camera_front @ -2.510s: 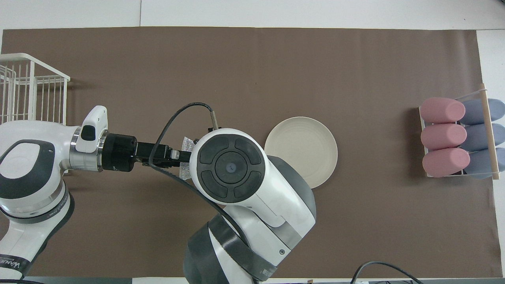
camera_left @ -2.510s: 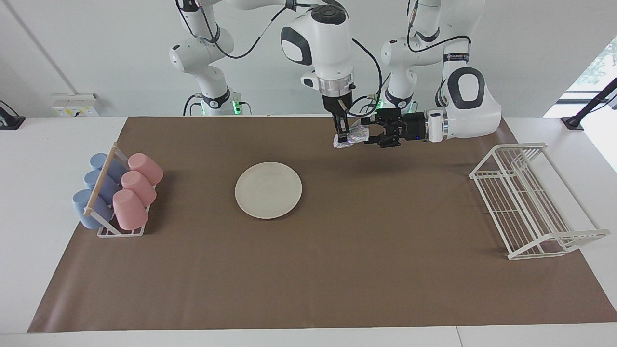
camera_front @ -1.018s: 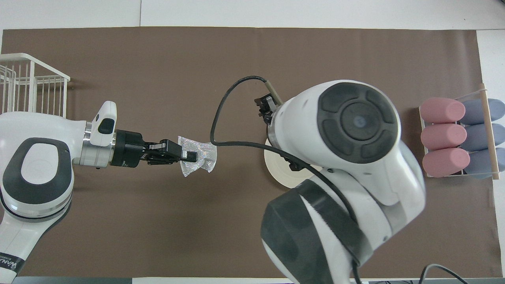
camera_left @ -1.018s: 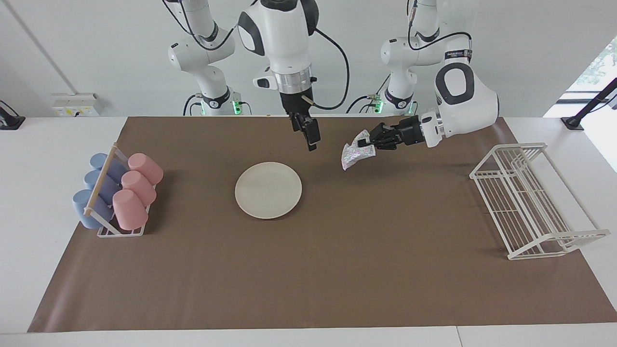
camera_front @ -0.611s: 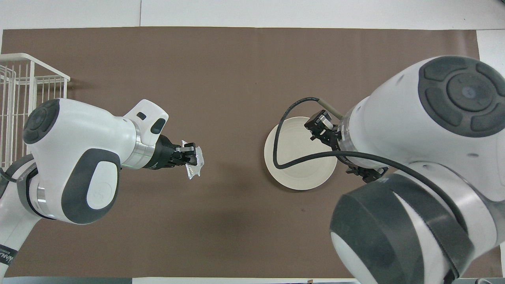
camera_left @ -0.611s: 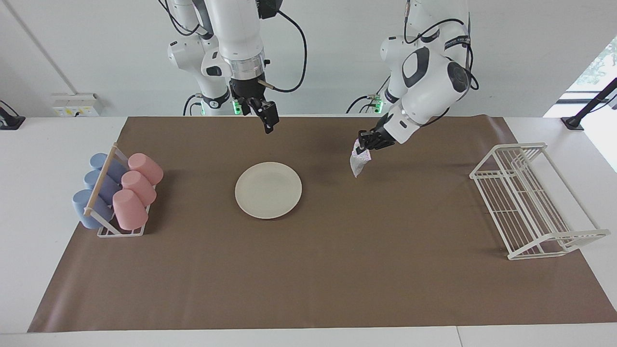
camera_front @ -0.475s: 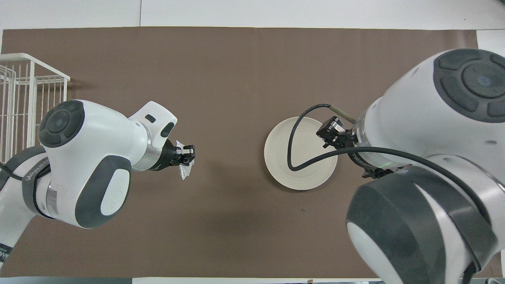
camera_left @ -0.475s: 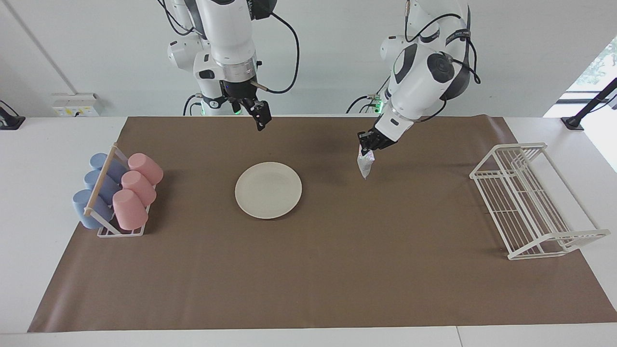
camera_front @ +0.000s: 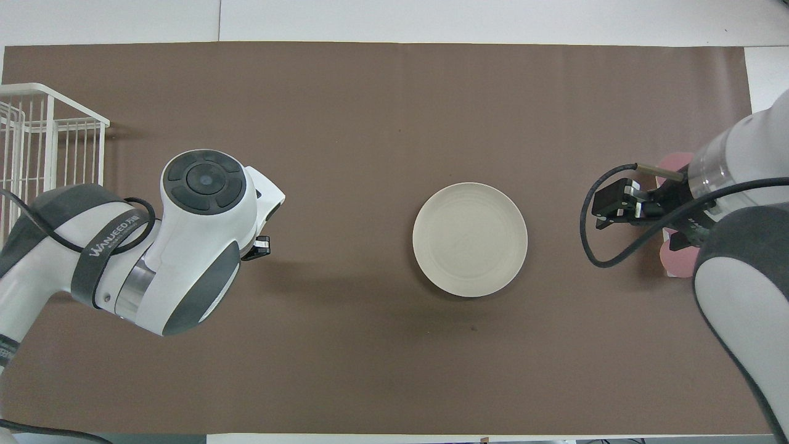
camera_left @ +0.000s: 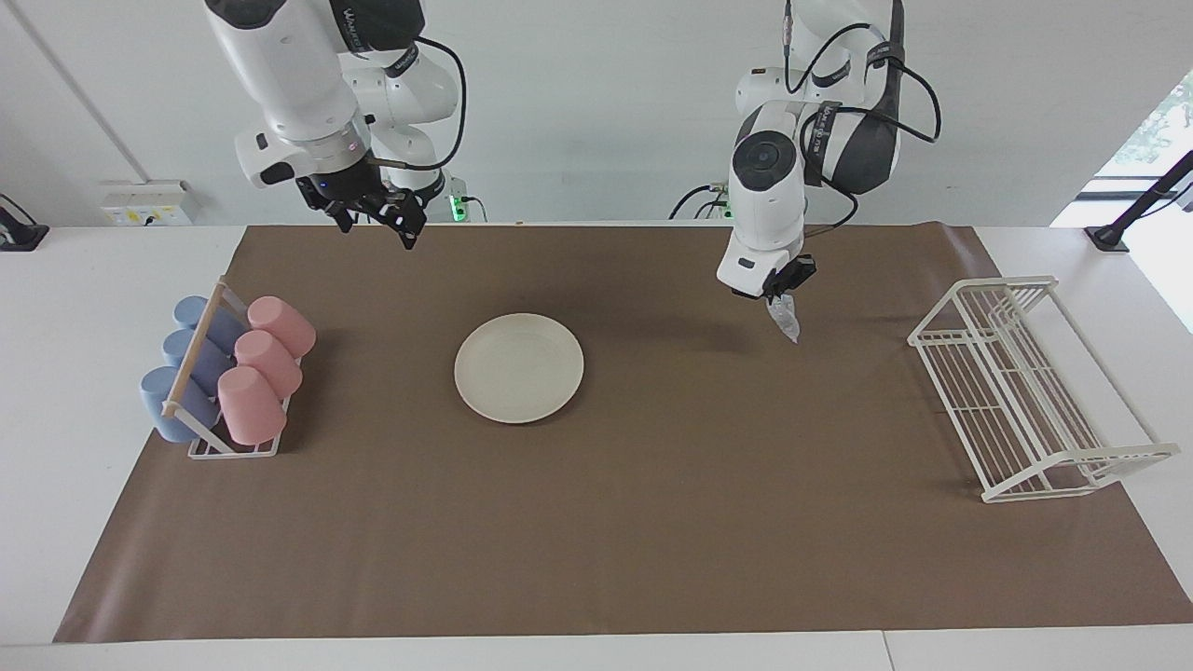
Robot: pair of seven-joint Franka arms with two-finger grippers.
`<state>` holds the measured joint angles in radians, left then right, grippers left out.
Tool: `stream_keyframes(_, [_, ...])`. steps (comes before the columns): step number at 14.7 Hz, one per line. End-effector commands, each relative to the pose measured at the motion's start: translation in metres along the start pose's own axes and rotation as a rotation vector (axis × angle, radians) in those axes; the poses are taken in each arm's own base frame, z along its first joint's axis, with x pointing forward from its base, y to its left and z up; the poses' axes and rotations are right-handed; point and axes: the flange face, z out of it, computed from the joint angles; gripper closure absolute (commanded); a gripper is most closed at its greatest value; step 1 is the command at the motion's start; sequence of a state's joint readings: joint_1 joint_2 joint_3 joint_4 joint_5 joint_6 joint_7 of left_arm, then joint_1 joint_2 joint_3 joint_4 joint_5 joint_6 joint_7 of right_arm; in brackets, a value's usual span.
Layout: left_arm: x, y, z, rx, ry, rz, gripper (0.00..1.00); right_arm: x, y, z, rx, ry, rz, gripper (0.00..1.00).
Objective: Wipe plate with sponge
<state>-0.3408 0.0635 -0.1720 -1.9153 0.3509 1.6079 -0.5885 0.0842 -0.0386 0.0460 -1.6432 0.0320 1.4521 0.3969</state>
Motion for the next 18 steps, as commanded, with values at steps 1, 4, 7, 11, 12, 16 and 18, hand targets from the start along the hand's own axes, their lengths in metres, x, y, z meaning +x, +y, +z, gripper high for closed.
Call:
stream_keyframes(1, [0.012, -0.001, 0.007, 0.271, 0.007, -0.012, 1.00, 0.004, 0.025, 0.000, -0.009, 0.005, -0.113, 0.00])
stream_keyframes(4, [0.024, 0.011, 0.035, 0.513, 0.030, 0.008, 1.00, 0.015, 0.051, -0.001, 0.002, 0.015, -0.183, 0.00])
stream_keyframes(7, [0.048, -0.002, 0.061, 0.755, 0.057, 0.012, 1.00, 0.021, 0.055, -0.002, 0.003, 0.029, -0.190, 0.00])
stream_keyframes(11, [0.094, -0.059, 0.079, 0.873, 0.096, -0.023, 1.00, 0.029, 0.066, -0.001, 0.006, 0.032, -0.235, 0.00])
stream_keyframes(12, [0.109, -0.067, 0.082, 0.849, 0.114, -0.030, 1.00, 0.034, 0.061, -0.001, 0.006, 0.035, -0.243, 0.00])
stream_keyframes(16, [0.142, -0.111, 0.107, 0.772, 0.168, -0.040, 1.00, 0.039, 0.072, -0.011, -0.011, 0.030, -0.226, 0.00])
stream_keyframes(18, [0.152, -0.129, 0.117, 0.735, 0.184, -0.048, 1.00, 0.042, 0.082, -0.011, 0.002, 0.027, -0.211, 0.00])
